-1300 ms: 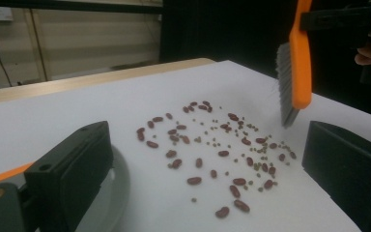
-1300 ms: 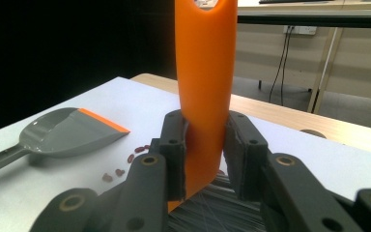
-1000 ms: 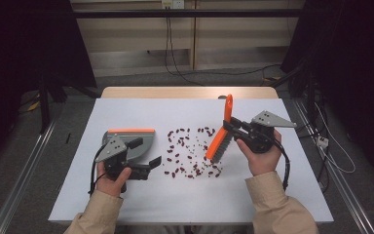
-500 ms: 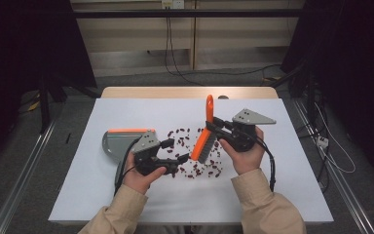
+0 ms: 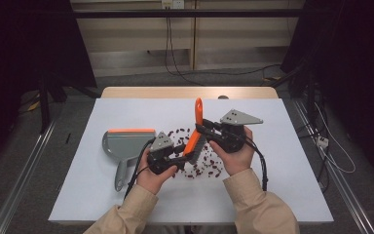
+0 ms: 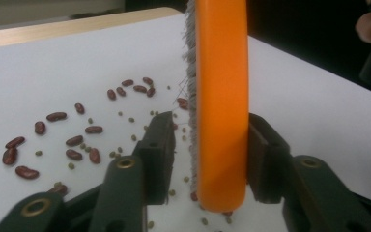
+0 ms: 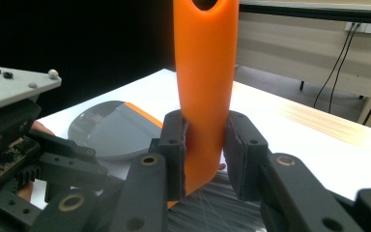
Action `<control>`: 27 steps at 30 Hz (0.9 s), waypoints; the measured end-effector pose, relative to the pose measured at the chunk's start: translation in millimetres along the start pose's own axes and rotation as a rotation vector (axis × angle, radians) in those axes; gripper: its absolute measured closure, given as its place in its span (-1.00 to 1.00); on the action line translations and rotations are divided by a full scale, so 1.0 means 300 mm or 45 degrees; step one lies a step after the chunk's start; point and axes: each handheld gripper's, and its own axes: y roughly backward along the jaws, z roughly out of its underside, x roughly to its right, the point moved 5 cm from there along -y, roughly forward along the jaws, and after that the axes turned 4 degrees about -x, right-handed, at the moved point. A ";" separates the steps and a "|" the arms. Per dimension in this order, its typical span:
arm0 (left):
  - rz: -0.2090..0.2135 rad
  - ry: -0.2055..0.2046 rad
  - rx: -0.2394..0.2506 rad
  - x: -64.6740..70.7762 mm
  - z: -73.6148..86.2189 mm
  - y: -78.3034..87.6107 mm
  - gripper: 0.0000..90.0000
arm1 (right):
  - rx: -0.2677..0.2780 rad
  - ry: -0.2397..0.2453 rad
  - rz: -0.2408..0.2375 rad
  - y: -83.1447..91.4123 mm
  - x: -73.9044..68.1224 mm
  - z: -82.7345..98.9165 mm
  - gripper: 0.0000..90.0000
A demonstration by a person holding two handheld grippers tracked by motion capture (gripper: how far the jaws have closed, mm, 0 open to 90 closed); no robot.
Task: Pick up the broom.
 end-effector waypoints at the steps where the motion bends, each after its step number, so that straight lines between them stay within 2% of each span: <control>1: -0.013 -0.008 0.005 0.001 0.002 -0.001 0.55 | -0.002 0.007 -0.001 -0.003 -0.003 0.000 0.59; 4: -0.033 -0.017 0.004 0.005 0.006 0.001 0.57 | -0.008 0.018 0.005 -0.011 -0.009 0.001 0.58; 6: -0.042 0.001 0.019 0.006 0.009 0.002 0.57 | -0.004 0.002 0.007 -0.016 -0.009 0.002 0.58; 9: -0.070 0.000 0.038 0.005 0.009 0.004 0.57 | 0.005 -0.012 0.020 -0.023 -0.004 0.004 0.53; 12: -0.098 0.022 0.056 -0.006 0.007 0.007 0.58 | 0.006 -0.005 0.042 -0.029 -0.003 0.003 0.19; 13: -0.107 0.037 0.060 -0.010 0.008 0.009 0.58 | -0.004 -0.012 0.060 -0.031 -0.001 0.006 0.14; 16: -0.127 0.045 0.076 -0.020 0.006 0.015 0.58 | 0.005 -0.077 0.108 -0.034 0.005 0.010 -0.12; 17: -0.130 0.054 0.082 -0.022 0.005 0.017 0.58 | -0.006 -0.080 0.119 -0.038 0.003 0.013 -0.23; 22: -0.134 0.053 0.096 -0.024 0.002 0.017 0.57 | -0.040 -0.084 0.147 -0.059 -0.010 0.026 -0.51; 24: -0.137 0.055 0.093 -0.023 0.002 0.015 0.57 | -0.056 -0.092 0.164 -0.067 -0.016 0.030 -0.56; 27: -0.152 0.039 0.095 -0.025 0.001 0.015 0.58 | -0.059 -0.116 0.159 -0.076 -0.030 0.032 -0.62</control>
